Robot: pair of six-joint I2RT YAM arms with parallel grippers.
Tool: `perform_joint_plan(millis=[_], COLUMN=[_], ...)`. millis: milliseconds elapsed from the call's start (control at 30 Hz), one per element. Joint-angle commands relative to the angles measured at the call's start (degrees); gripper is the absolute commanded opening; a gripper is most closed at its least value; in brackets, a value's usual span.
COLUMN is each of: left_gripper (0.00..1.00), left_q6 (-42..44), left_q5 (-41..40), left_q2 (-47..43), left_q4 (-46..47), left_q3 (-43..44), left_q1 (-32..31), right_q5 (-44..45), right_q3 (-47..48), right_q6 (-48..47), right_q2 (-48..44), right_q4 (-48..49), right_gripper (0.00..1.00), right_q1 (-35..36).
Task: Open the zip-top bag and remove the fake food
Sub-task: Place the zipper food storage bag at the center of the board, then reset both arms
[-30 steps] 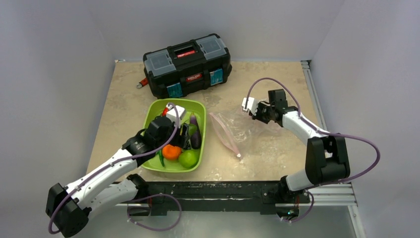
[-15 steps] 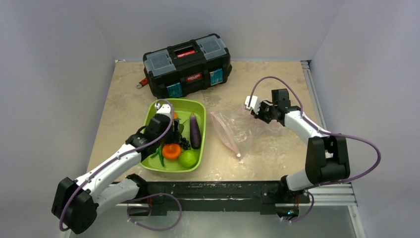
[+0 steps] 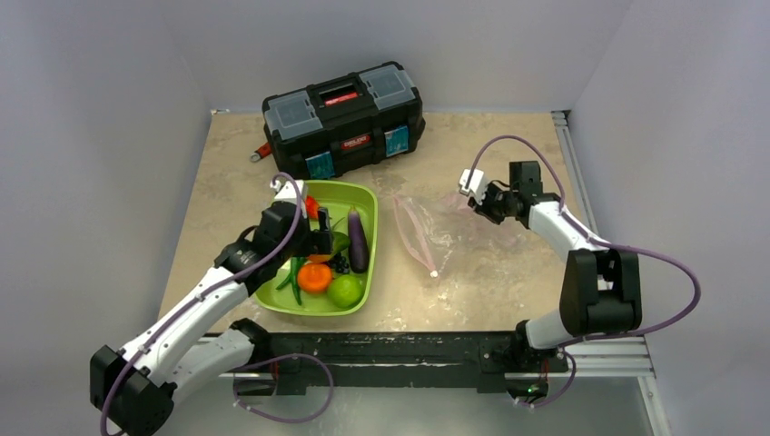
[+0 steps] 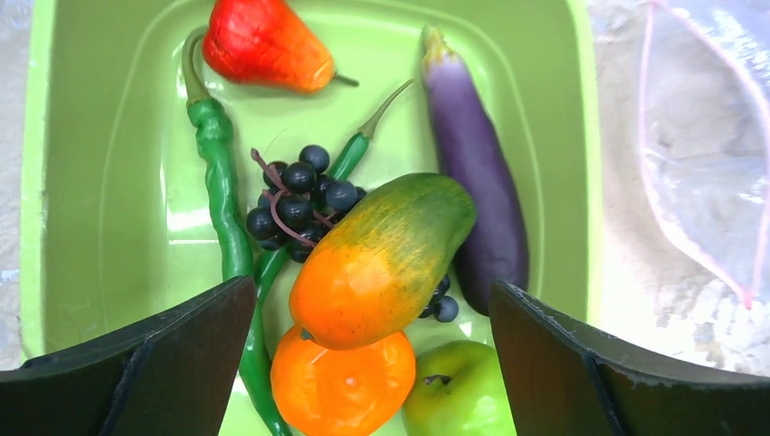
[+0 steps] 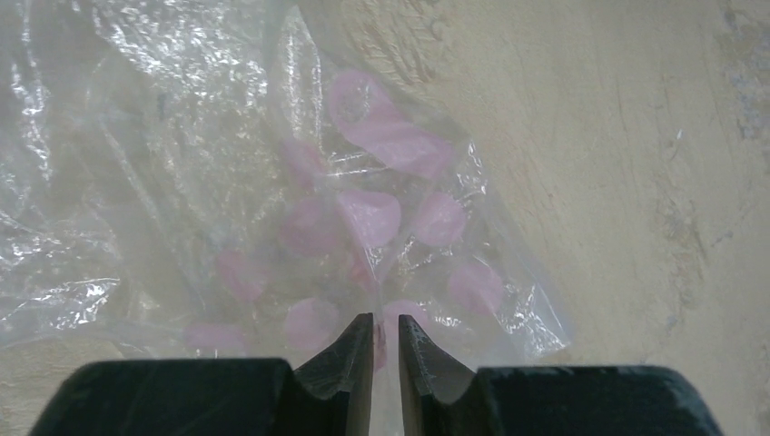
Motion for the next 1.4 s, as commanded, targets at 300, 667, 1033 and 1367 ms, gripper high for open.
perform_joint_plan(millis=[300, 667, 1033, 1367], left_gripper=[1.00, 1.00, 1.00, 1.00], left_q6=[7.1, 11.1, 18.3, 20.0], left_q5=[5.2, 12.4, 12.4, 9.2], left_q2=[-12.4, -14.8, -17.6, -21.7], left_q4=[-4.5, -3.2, -1.8, -2.3], left_q3=[6.9, 5.7, 2.8, 1.0], left_q1=[1.0, 11.4, 12.8, 13.2], right_q5=[4.0, -0.6, -6.0, -11.8], right_q3=[4.2, 5.5, 9.2, 8.9], right_q6=[15.1, 16.2, 16.5, 36.3], right_q2=[2.0, -2.4, -14.5, -20.0], right_q4=[6.4, 2.5, -4.8, -1.0], right_gripper=[0.17, 0.59, 0.97, 0.99], right_q1=[-6.7, -13.7, -17.0, -17.4])
